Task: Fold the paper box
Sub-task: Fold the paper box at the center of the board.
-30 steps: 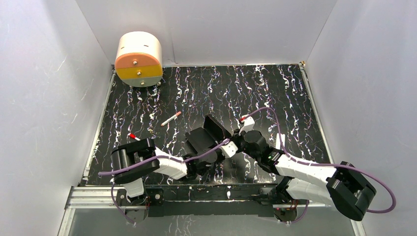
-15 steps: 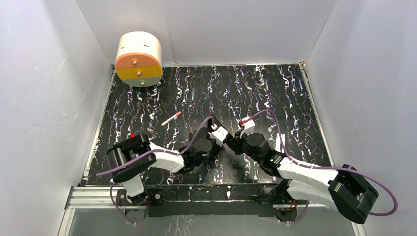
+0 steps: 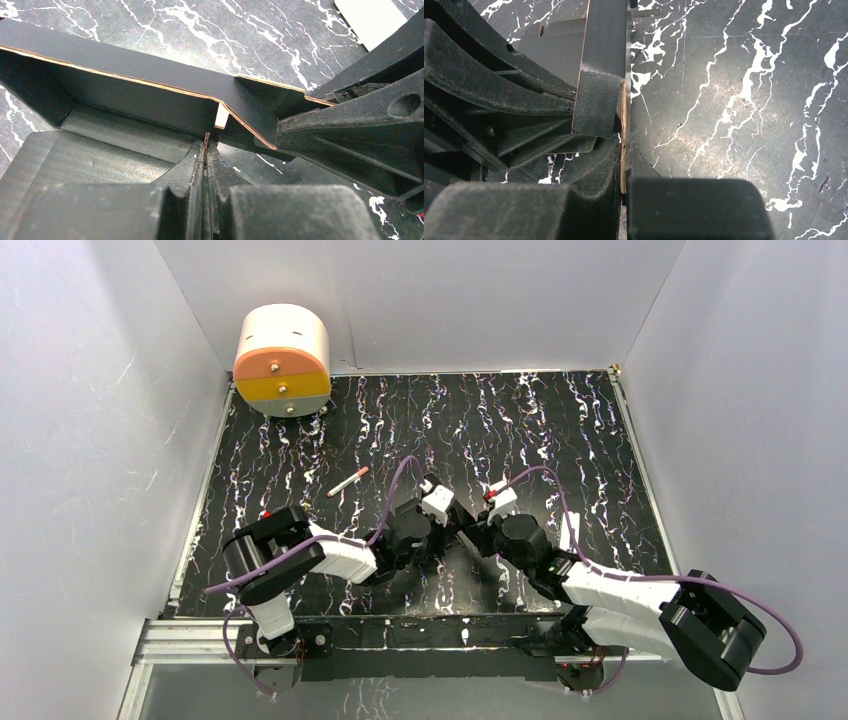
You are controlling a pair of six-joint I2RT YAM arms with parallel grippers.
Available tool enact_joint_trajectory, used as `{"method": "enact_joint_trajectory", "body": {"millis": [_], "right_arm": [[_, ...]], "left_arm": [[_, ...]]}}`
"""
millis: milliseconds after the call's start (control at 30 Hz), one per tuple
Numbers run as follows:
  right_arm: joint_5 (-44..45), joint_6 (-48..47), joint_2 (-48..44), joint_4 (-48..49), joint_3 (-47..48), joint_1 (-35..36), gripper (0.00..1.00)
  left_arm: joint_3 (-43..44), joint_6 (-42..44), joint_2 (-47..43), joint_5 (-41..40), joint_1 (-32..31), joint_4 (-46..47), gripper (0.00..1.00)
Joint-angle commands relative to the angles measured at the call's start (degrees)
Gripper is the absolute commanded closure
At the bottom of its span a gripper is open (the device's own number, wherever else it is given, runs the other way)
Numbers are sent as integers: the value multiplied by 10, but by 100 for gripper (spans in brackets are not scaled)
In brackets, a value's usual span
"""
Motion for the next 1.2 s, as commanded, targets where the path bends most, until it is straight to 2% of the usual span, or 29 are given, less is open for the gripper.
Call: {"method": "enact_joint_trajectory", "body": {"millis": [0,367,567,700,967,1167], "right_arm": [[1,-15,-12,95,-9,5,94],[-2,-128,36,155,-8,2,92],[-43,-168,72,191,-6,-6,92],[-70,-185,96,206,-1,-12,92],[-97,-194,134,214,10,-15,92],[-108,-196,151,223,11,-16,91]], "left_arm": [[-13,-21,-14,5,10,-37,97],[-79,-67,-125,29,14,-18,78],[-100,-105,-173,50,25,-11,59],[-89,-134,-171,58,38,-8,47],[-67,-197,-136,106,81,20,42],[-50,-201,-106,114,92,24,43]]}}
